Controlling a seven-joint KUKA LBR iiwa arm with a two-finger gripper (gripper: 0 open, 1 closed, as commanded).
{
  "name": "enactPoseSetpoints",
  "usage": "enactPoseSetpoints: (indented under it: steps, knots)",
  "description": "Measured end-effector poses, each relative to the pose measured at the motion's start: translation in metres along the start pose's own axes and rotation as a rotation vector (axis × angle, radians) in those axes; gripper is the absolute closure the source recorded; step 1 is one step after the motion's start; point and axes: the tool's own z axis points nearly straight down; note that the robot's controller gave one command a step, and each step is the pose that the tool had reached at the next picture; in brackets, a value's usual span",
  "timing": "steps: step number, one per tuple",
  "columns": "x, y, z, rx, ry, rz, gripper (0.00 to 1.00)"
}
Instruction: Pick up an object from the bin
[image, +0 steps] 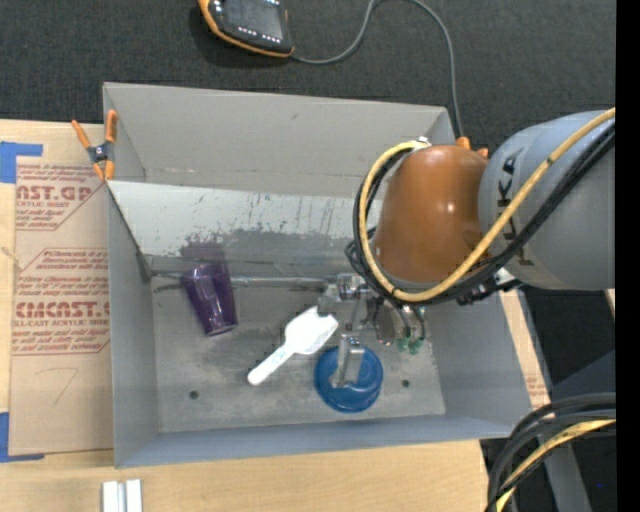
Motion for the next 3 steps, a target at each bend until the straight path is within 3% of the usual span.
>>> enactPoseSetpoints:
  steps: [1,2,3]
  knots:
    - [-0.006,-0.002,0.006,-0.002,-0.001,0.016,0.0]
    - [-0.003,-0.007,0.032,0.0,0.002,-0.095,0.0]
    - [-0.014,-0.021,0.118,-0.003,-0.004,-0.09,1.0]
